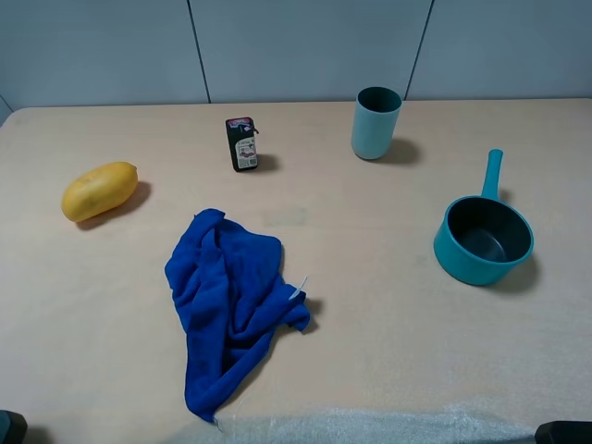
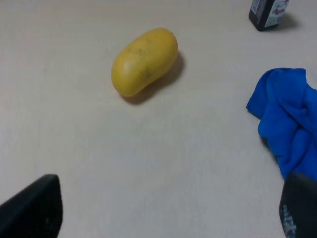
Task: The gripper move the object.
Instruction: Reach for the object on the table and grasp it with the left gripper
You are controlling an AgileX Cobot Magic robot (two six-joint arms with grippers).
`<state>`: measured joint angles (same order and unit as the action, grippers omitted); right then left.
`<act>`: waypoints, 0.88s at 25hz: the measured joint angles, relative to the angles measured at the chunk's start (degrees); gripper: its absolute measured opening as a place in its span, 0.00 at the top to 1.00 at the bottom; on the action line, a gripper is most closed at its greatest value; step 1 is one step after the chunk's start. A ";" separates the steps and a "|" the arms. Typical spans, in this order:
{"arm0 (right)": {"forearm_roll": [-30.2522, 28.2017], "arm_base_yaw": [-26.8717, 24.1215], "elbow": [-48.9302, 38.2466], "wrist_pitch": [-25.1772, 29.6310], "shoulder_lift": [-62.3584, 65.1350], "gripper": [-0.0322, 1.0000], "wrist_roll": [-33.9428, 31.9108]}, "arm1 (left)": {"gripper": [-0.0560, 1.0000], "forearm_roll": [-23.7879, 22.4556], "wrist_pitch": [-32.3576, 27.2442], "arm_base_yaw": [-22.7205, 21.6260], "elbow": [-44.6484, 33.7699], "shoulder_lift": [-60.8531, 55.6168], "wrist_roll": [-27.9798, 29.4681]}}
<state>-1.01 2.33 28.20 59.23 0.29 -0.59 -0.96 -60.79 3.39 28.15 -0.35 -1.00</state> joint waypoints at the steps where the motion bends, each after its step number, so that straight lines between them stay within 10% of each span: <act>1: 0.00 0.00 0.00 0.00 0.00 0.30 0.00 | 0.11 0.00 0.00 0.00 0.00 0.00 0.00; 22: 0.00 0.00 0.00 0.00 0.00 0.30 0.00 | 0.11 0.00 0.00 0.00 0.37 0.00 0.00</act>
<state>-1.01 2.33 28.20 59.23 0.29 -0.59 -0.96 -60.79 3.39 28.52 -0.35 -1.00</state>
